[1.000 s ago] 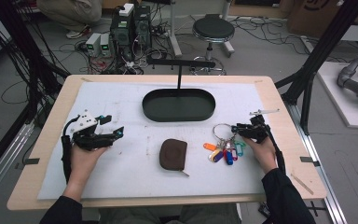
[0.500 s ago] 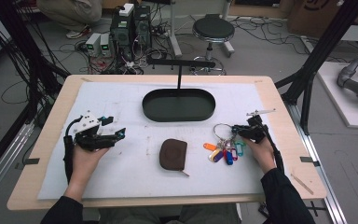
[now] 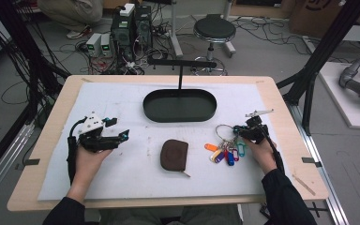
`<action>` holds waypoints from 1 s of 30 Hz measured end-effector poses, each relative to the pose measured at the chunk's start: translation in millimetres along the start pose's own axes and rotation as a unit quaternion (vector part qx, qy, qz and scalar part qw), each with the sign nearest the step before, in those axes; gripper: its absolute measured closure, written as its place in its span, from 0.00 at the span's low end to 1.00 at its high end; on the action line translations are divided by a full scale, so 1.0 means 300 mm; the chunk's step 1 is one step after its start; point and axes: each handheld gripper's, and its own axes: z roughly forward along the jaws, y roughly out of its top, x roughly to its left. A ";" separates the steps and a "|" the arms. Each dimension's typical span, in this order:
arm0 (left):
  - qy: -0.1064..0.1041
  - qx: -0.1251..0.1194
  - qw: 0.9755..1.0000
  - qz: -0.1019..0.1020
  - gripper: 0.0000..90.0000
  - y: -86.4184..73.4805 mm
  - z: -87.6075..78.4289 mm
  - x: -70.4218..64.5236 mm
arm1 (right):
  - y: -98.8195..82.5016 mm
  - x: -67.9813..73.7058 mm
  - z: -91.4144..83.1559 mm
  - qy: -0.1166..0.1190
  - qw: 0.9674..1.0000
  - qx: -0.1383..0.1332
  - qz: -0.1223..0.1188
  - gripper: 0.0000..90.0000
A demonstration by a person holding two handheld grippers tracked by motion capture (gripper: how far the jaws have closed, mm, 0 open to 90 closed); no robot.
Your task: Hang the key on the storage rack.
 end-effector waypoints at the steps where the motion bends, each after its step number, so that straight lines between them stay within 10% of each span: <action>1: 0.000 -0.001 1.000 0.000 0.33 0.000 0.001 -0.001 | 0.000 0.000 -0.001 0.004 1.000 -0.004 0.000 0.96; 15: -0.005 0.000 1.000 0.003 0.33 0.004 0.007 -0.009 | 0.011 0.001 -0.055 0.022 0.997 -0.078 -0.009 0.96; 30: -0.006 -0.004 1.000 0.005 0.33 0.006 0.004 -0.011 | 0.017 0.037 -0.154 0.066 0.983 -0.166 -0.040 0.95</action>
